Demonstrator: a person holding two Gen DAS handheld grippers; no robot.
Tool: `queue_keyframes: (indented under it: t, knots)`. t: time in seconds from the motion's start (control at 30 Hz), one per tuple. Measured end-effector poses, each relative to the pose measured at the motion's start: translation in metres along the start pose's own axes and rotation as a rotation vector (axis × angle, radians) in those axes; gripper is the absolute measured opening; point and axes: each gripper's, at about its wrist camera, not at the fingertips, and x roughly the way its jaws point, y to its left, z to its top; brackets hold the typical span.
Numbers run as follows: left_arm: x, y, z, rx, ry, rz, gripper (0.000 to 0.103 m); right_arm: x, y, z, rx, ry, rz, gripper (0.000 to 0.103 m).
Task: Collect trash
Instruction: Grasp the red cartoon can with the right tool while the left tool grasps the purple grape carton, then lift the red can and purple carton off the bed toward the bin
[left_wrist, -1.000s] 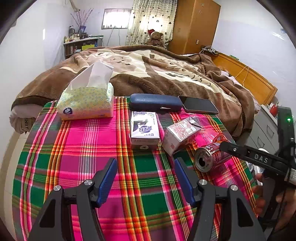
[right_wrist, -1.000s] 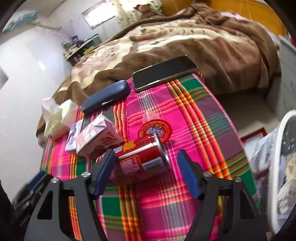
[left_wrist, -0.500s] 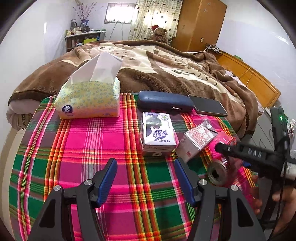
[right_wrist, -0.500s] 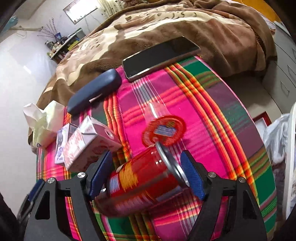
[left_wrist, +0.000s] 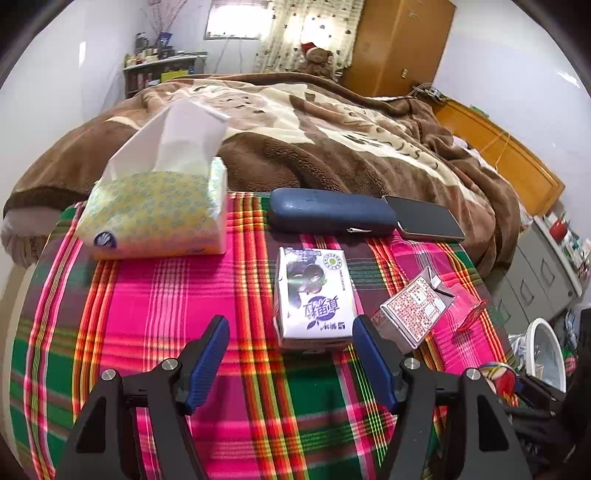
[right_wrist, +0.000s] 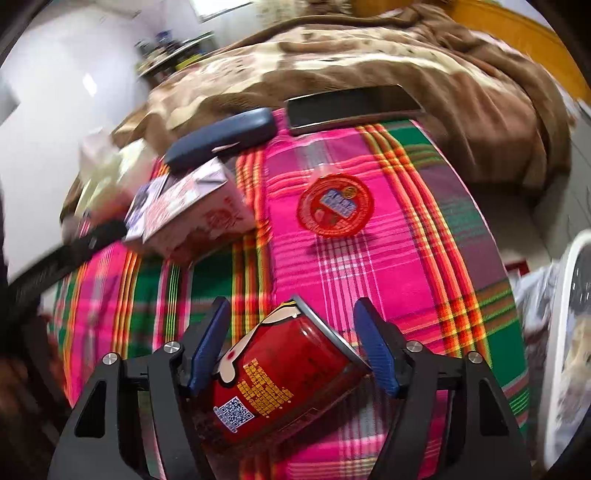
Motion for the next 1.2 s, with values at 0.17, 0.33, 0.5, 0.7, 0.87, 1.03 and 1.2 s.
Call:
queue_keyframes:
  t: [0.17,0.33,0.5,0.7,0.87,1.03,1.2]
  knots:
    - [0.014,-0.003,0.006,-0.008,0.022,-0.039,0.069,-0.005,0.001,-0.002,-0.124,0.008,-0.084,0.069]
    - [0.025,-0.011,0.01,0.026,0.04,-0.005,0.069,-0.006,-0.007,-0.002,-0.16,0.017,-0.105,0.069]
    - [0.04,-0.008,0.016,-0.005,0.062,0.001,0.069,-0.007,-0.007,-0.002,-0.179,0.011,-0.058,0.069]
    - [0.055,-0.008,0.01,0.006,0.09,0.025,0.069,-0.016,-0.01,-0.005,-0.105,-0.031,-0.021,0.069]
    - [0.053,-0.008,0.007,0.019,0.083,0.024,0.064,-0.03,-0.014,-0.017,-0.05,-0.051,-0.033,0.069]
    - [0.046,-0.003,0.001,0.002,0.075,0.019,0.056,-0.035,-0.016,-0.029,-0.025,-0.048,-0.061,0.07]
    - [0.034,-0.001,-0.012,0.004,0.072,0.036,0.056,-0.036,-0.019,-0.033,0.017,-0.063,-0.049,0.07]
